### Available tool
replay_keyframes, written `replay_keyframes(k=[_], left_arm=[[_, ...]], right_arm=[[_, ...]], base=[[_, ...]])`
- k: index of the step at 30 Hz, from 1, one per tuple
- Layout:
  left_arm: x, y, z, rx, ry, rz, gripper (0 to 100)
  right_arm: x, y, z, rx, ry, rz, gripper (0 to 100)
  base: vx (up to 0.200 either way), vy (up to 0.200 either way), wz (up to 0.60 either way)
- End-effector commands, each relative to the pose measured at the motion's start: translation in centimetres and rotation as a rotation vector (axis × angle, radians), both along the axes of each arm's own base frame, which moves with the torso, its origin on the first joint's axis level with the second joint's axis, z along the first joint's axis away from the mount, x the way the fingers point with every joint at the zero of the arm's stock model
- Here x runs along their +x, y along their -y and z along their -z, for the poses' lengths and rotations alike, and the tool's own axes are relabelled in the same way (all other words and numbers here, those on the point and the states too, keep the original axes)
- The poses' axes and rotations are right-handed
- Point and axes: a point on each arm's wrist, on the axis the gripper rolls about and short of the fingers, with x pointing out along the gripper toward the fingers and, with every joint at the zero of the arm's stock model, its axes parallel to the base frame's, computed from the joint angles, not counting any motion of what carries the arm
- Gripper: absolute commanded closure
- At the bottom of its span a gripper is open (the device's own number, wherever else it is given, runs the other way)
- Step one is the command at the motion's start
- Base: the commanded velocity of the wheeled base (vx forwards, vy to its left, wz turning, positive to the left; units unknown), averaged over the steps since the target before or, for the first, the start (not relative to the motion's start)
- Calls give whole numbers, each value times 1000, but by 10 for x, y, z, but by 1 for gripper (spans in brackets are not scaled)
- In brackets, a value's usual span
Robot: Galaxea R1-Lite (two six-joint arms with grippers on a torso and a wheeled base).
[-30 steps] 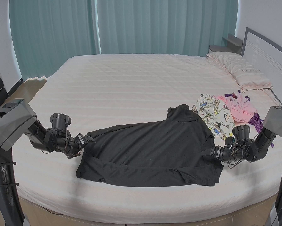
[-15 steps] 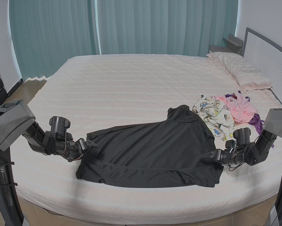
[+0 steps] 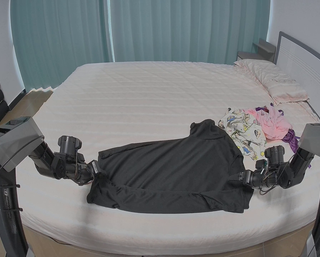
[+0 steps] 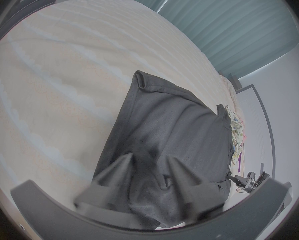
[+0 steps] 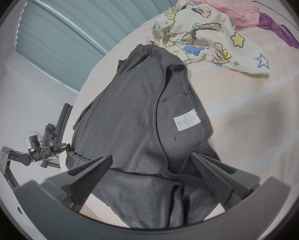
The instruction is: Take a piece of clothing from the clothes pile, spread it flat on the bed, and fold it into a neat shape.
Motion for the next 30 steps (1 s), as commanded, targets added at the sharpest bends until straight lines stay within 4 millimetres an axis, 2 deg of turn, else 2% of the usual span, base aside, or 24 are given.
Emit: replay_keyframes(k=[1,8,15,30], left_arm=[[-2,-2,4,8,-9,4,100],[-5,-5,3,32,-13,-10,100],[-6,-15,-8,49,8,-69,100],[-13,-16,-3,42,-12,-80,100]], right_arm=[[0,1,1,-2,-2,-4,0],[1,1,0,6,14,-15,0],[4,2,2,8,41,-12,0],[-1,0,11,8,59,-99,0]], base=[[0,0,0],[0,0,0],[0,0,0],[0,0,0]])
